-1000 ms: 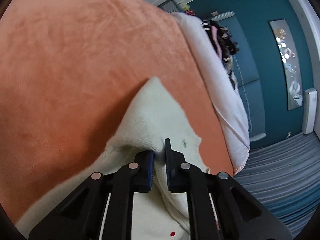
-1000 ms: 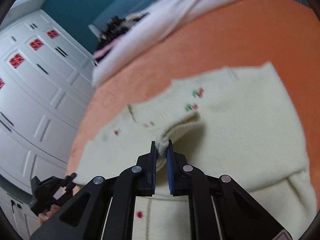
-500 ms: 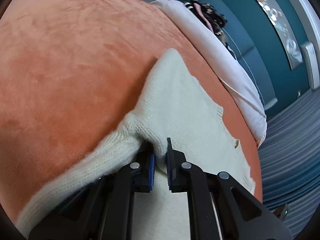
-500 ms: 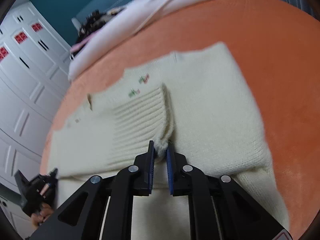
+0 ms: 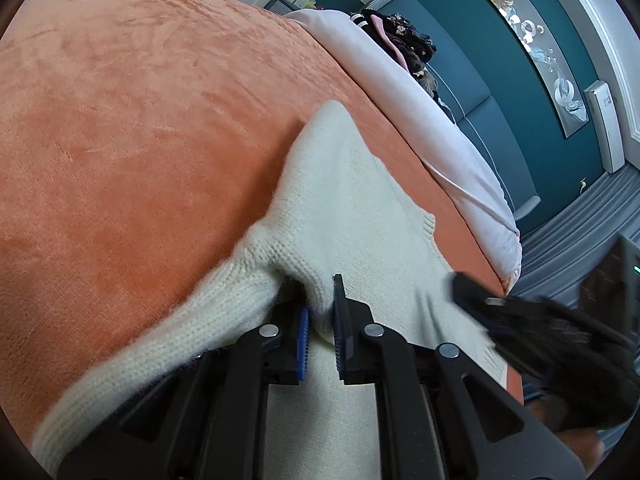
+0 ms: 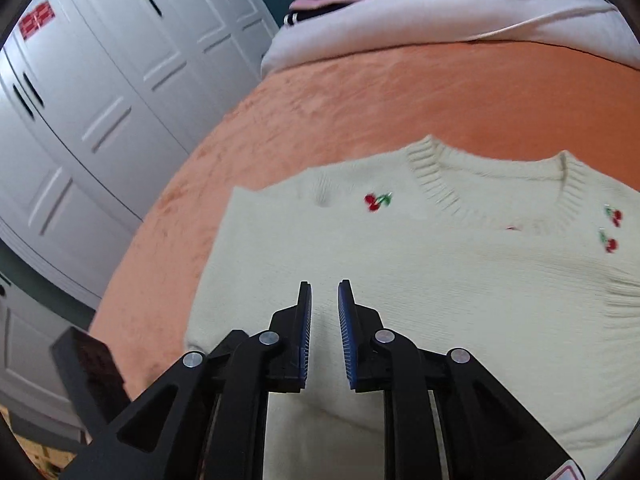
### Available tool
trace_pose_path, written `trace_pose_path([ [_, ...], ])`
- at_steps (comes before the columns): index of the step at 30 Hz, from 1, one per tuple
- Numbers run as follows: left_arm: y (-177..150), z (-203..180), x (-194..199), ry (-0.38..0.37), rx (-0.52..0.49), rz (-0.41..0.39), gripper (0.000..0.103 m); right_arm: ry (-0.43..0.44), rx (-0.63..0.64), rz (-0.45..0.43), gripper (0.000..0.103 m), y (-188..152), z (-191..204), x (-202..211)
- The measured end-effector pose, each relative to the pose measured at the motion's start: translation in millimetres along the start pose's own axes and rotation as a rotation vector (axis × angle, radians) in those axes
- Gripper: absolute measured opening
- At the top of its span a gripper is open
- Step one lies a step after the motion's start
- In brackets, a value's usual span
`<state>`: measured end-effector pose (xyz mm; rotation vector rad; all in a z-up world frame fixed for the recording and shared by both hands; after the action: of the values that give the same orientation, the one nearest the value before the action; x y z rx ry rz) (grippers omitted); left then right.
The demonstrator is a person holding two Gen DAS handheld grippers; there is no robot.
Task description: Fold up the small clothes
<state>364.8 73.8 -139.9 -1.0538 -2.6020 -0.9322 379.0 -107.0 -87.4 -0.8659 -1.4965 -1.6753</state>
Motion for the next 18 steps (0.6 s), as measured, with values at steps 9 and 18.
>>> trace_pose_path([
  [9, -5, -1, 0, -0.009, -0.017, -0.009, 0.011, -0.138, -0.43, -0.081, 0.0, -50, -247, 54],
  [18, -4, -12, 1, 0.058, -0.016, 0.017, 0.011, -0.137, -0.472, -0.044, 0.042, -84, -269, 79],
])
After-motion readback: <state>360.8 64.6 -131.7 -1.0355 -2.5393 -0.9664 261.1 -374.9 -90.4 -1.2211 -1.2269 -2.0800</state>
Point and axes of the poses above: each gripper's, at about its wrist camera, not at the fingertips, and x roughly against the way its jaws point, z to its left, y to its top, the point moved 6 cm from there along -x, roughly the way its jaws point, and after that the axes turned 14 degrees about -y, right-handed, at the moved point
